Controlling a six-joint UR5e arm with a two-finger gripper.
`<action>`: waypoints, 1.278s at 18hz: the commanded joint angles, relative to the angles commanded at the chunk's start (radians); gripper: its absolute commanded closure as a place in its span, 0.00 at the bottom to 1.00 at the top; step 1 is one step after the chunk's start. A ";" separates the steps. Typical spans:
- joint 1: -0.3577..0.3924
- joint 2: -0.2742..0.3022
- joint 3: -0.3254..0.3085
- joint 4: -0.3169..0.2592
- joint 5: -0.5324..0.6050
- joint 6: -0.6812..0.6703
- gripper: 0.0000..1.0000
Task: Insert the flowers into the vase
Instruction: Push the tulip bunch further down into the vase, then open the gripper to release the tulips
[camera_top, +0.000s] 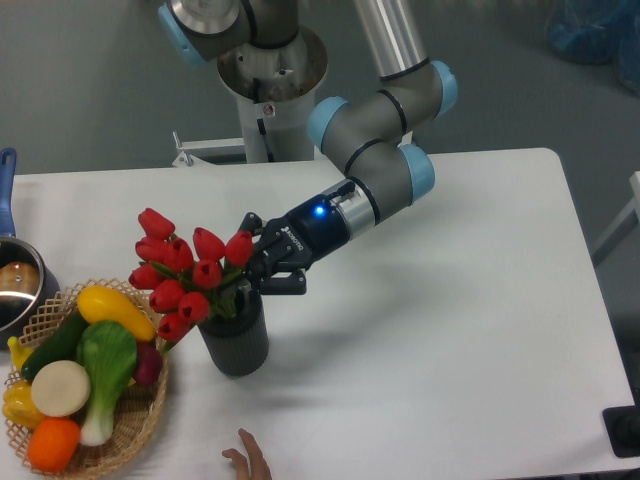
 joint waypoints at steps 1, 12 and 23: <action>0.000 0.002 -0.006 0.000 -0.002 0.006 0.79; 0.000 0.000 -0.017 0.002 0.000 0.026 0.69; 0.034 0.009 -0.018 0.002 0.020 0.052 0.00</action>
